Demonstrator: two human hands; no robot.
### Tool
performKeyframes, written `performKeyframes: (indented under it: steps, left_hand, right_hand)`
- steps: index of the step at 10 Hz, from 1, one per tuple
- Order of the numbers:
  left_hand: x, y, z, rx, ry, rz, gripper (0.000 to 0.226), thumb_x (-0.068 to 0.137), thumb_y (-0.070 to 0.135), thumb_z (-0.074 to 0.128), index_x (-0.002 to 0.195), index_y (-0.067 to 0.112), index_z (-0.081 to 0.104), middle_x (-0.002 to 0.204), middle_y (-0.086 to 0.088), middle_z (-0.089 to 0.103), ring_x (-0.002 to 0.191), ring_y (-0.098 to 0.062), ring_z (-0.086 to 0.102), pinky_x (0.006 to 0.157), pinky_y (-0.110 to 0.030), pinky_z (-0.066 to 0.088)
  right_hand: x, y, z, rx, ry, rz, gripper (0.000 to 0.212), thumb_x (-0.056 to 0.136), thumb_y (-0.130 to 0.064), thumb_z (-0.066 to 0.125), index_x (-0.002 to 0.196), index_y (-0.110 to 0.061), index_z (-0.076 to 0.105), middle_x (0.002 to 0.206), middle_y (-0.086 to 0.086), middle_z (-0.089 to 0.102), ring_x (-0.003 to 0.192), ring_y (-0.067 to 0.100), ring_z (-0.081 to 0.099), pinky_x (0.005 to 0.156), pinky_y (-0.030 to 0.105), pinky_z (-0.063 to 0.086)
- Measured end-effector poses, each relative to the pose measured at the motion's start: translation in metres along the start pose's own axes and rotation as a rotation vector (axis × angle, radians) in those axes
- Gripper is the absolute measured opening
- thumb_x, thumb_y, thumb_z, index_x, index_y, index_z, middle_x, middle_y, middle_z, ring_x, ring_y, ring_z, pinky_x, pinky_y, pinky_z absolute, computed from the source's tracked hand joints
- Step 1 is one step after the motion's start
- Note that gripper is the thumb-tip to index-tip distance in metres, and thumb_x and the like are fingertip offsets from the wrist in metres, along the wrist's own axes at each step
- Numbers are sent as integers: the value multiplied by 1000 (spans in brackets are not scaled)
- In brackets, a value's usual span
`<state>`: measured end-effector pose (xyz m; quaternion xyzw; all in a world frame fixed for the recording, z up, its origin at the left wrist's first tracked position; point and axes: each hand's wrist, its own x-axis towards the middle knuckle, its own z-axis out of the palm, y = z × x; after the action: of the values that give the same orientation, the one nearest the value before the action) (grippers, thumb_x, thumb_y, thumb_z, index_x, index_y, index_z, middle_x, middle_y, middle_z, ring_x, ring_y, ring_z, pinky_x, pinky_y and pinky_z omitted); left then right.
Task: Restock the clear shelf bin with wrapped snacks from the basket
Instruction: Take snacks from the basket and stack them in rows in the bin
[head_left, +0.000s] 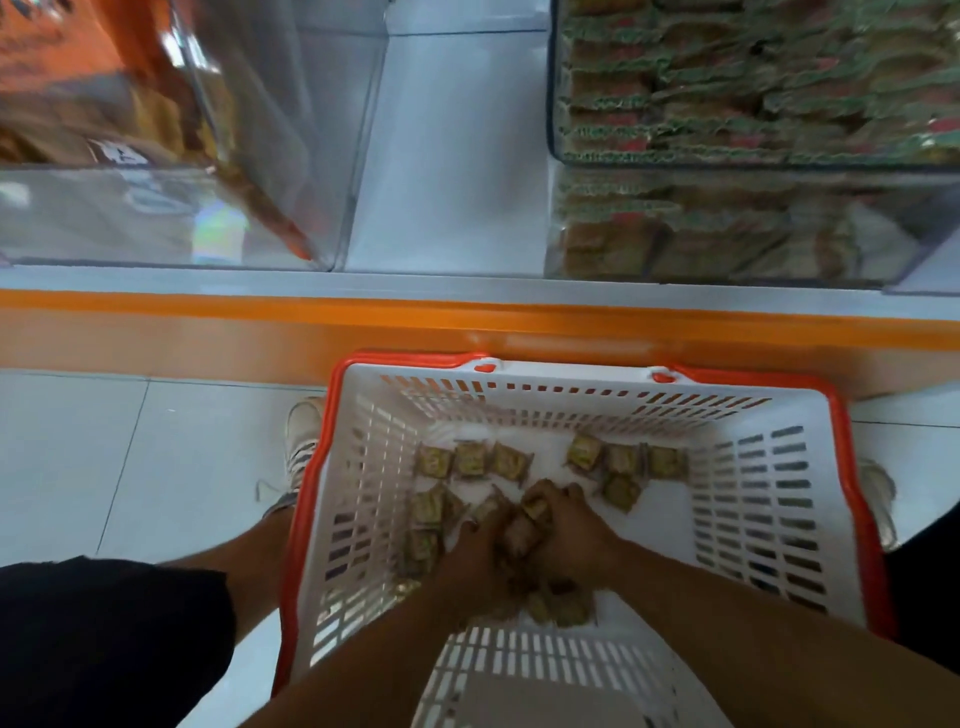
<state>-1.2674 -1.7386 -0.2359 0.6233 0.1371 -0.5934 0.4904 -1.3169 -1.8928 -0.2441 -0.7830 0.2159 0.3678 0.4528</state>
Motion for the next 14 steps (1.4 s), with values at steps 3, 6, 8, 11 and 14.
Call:
performKeyframes:
  steps: [3, 6, 8, 11, 14]
  left_hand:
    - [-12, 14, -11, -108, 10, 4, 51, 75, -11, 66, 121, 13, 68, 110, -20, 73, 97, -36, 72, 80, -45, 60]
    - [-67, 93, 8, -303, -264, 5, 39, 89, -10, 39, 100, -1, 74, 89, -14, 70, 69, -18, 68, 64, -27, 59]
    - [-148, 173, 11, -42, -410, 24, 15, 75, 13, 77, 91, 13, 79, 75, -6, 67, 63, -13, 65, 58, -22, 49]
    - [-300, 314, 53, -90, -672, 419, 33, 68, 16, 86, 98, 9, 75, 86, -8, 73, 72, -17, 67, 62, -23, 52]
    - [-306, 338, 77, -486, -403, 786, 23, 79, 9, 67, 101, 14, 64, 99, -8, 71, 82, -17, 66, 56, -18, 56]
  right_hand:
    - [-24, 0, -33, 817, -407, 160, 48, 81, -15, 83, 125, -16, 65, 120, 17, 70, 107, 34, 70, 93, 51, 57]
    - [-77, -62, -85, 516, -265, -8, 26, 82, 3, 74, 106, -8, 71, 96, 14, 74, 96, 33, 73, 78, 42, 61]
    - [-178, -147, -140, -110, 162, -251, 42, 72, -49, 84, 94, -23, 59, 86, -4, 68, 78, 13, 64, 62, 31, 46]
    - [-320, -229, -217, 490, 364, -811, 22, 96, -23, 62, 115, -33, 61, 74, 2, 69, 65, 22, 65, 49, 26, 49]
    - [-316, -234, -252, 710, 467, -841, 26, 74, -29, 81, 99, -32, 73, 99, 7, 77, 83, 17, 72, 61, 24, 54]
